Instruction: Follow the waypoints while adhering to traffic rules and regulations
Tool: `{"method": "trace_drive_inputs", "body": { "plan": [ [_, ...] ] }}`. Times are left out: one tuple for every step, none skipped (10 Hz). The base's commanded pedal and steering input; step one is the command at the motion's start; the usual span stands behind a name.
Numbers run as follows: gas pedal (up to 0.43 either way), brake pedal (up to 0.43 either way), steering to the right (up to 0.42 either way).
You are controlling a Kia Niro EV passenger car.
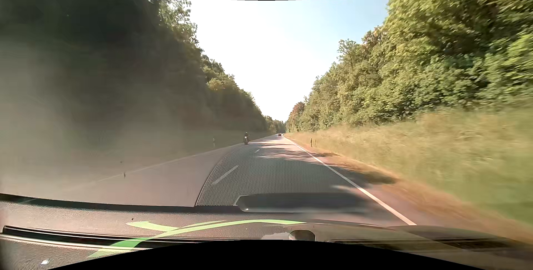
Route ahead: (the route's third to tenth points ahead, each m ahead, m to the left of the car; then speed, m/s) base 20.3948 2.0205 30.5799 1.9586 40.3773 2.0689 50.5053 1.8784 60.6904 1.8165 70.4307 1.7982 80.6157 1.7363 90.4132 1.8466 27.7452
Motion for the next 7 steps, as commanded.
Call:
{"method": "trace_drive_inputs", "body": {
  "plan": [
    [0.228,0.000,-0.001],
    [0.228,0.000,-0.001],
    [0.228,0.000,-0.001],
    [0.228,0.000,-0.001],
    [0.220,0.000,-0.001],
    [0.220,0.000,-0.001],
    [0.209,0.000,-0.001]
  ]
}}
